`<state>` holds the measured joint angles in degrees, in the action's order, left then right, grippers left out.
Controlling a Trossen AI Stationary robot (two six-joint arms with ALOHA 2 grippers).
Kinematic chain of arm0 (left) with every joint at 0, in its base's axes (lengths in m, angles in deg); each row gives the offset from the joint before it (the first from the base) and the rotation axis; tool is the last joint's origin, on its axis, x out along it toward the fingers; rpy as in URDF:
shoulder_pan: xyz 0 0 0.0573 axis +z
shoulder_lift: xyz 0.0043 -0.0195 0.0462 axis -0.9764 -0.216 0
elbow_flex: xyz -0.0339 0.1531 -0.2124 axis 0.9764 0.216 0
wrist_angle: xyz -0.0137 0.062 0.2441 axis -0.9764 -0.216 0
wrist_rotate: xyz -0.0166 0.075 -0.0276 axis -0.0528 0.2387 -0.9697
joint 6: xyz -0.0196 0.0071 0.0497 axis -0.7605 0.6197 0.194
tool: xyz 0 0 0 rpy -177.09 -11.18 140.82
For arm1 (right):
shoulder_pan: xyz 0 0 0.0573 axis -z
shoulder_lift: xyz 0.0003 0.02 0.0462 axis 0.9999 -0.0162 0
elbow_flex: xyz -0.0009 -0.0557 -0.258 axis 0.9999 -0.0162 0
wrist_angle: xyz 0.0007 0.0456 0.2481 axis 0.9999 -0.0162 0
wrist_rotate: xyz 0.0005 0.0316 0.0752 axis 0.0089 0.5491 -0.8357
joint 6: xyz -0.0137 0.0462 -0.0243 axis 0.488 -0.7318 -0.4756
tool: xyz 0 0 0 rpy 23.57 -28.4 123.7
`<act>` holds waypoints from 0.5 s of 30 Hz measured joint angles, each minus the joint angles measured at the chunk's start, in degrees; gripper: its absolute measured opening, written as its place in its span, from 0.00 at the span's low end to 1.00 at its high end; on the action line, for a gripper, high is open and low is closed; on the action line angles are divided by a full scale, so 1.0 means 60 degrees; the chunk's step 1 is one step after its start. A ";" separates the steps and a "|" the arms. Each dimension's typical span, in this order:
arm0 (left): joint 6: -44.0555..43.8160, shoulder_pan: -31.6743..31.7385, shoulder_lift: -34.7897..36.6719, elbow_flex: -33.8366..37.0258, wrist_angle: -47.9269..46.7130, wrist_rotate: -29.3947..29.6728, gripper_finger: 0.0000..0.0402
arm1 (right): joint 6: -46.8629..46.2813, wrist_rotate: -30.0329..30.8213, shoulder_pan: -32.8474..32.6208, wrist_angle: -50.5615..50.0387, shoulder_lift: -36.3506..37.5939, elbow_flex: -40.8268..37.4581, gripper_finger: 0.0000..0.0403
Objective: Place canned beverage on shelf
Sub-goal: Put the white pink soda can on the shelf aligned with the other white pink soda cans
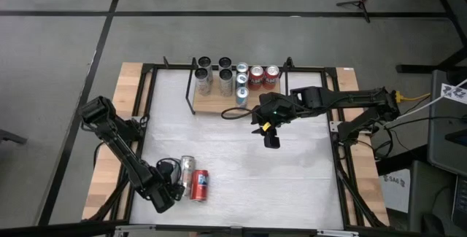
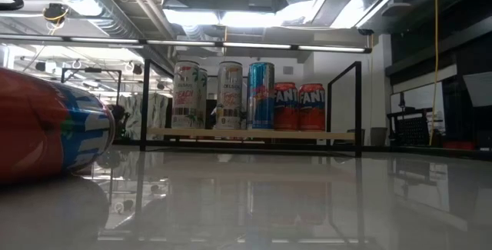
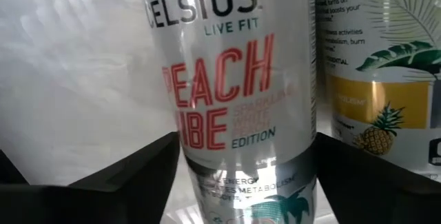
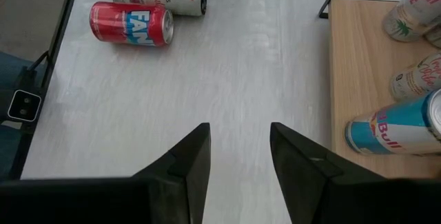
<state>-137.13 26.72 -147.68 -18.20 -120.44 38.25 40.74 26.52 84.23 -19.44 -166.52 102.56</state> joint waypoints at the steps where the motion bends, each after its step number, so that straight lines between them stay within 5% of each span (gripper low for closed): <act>1: -0.0003 0.0004 0.0000 0.0000 0.0001 0.0000 0.76 | 0.0000 0.0000 -0.0002 -0.0002 0.0000 0.0000 0.37; 15: -0.0024 0.0007 0.0000 0.0000 0.0003 -0.0004 0.65 | 0.0000 0.0000 -0.0003 -0.0004 0.0000 0.0000 0.37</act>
<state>-137.28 26.77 -147.68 -18.20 -120.42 38.23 40.74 26.52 84.21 -19.46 -166.52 102.56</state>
